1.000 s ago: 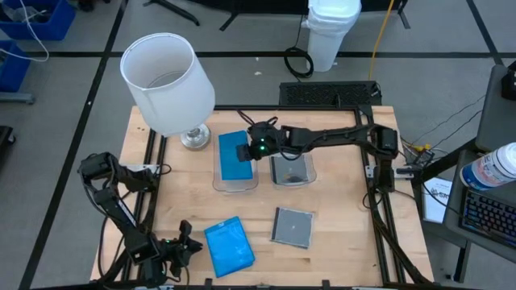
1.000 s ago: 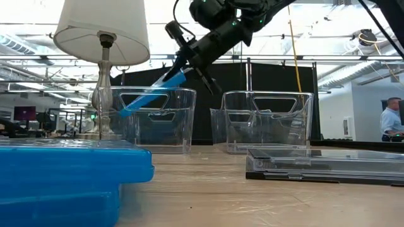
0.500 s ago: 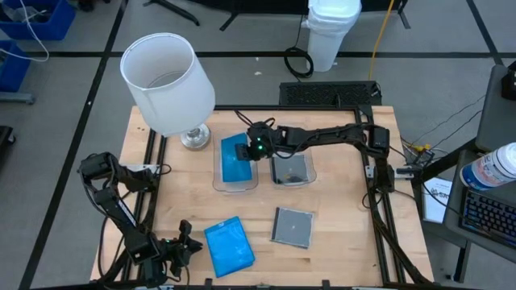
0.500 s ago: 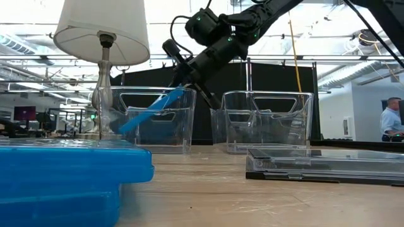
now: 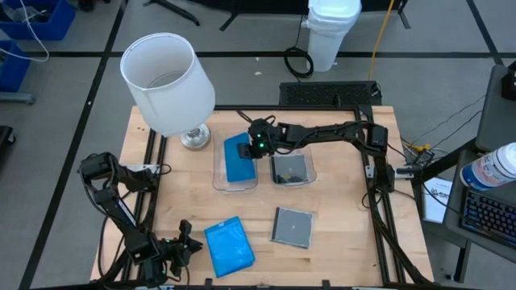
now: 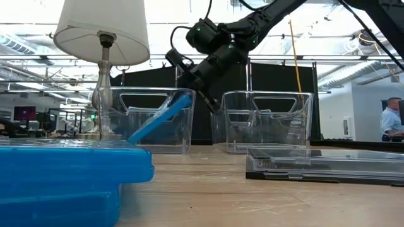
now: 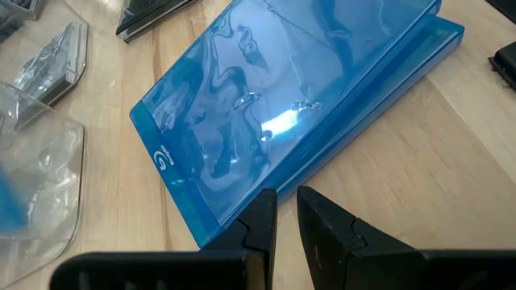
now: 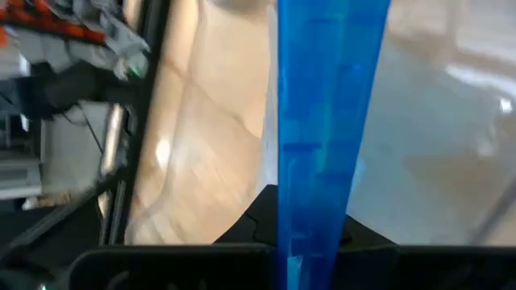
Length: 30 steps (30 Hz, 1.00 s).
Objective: Pick & place jewel cases by type
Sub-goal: Put the blue CD case into the left transparent bin
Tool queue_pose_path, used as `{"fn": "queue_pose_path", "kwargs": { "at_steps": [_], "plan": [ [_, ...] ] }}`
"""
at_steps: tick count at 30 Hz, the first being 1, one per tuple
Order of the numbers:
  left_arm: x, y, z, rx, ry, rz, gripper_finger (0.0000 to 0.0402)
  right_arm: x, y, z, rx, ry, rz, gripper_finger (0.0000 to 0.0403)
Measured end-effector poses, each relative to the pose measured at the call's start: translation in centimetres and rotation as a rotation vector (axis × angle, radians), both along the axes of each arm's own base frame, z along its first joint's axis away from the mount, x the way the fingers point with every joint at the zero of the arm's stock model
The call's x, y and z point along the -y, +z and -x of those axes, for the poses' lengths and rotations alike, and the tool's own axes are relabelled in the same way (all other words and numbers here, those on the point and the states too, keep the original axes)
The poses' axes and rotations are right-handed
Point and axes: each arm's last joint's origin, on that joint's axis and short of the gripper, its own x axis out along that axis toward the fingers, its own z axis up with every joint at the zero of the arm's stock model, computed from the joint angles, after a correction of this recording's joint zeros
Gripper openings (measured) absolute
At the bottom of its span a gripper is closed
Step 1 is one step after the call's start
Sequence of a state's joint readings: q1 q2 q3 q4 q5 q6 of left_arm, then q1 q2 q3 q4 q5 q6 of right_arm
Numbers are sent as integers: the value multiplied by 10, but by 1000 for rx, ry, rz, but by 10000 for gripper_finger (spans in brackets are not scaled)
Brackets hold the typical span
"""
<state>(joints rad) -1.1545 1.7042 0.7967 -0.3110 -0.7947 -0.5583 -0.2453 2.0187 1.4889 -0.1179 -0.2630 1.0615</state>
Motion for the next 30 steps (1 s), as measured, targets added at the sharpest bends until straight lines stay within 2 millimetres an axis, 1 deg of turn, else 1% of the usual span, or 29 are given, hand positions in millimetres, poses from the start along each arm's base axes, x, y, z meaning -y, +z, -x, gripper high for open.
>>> {"fn": "queue_pose_path", "kwargs": {
  "at_steps": [2, 6, 10, 13, 19, 23, 27, 30],
  "plan": [
    [0, 0, 0, -1, 0, -3, 60, -1, -5, -5, 16, 2, 0, 8],
    [-1, 0, 0, -2, 1, -4, 60, 0, -14, -7, 11, -1, -5, 8],
    [-1, 0, 0, -5, 1, -3, 60, 0, -12, -11, 67, 40, 21, 18],
    [-1, 0, 0, -9, 1, -1, 60, -3, -8, -13, 101, 68, 56, 43],
    [-1, -1, 1, -12, 10, 4, 60, -9, -8, -15, 111, 108, 88, 113],
    [-1, -1, 1, -11, 13, 7, 60, -9, -8, -15, 114, 128, 115, 153],
    [-1, -1, 1, -11, 16, 10, 60, -9, -4, -13, 118, 170, 165, 177],
    [-1, -1, 1, -11, 17, 12, 60, -12, 0, -13, 132, 197, 199, 182]
  ]
}}
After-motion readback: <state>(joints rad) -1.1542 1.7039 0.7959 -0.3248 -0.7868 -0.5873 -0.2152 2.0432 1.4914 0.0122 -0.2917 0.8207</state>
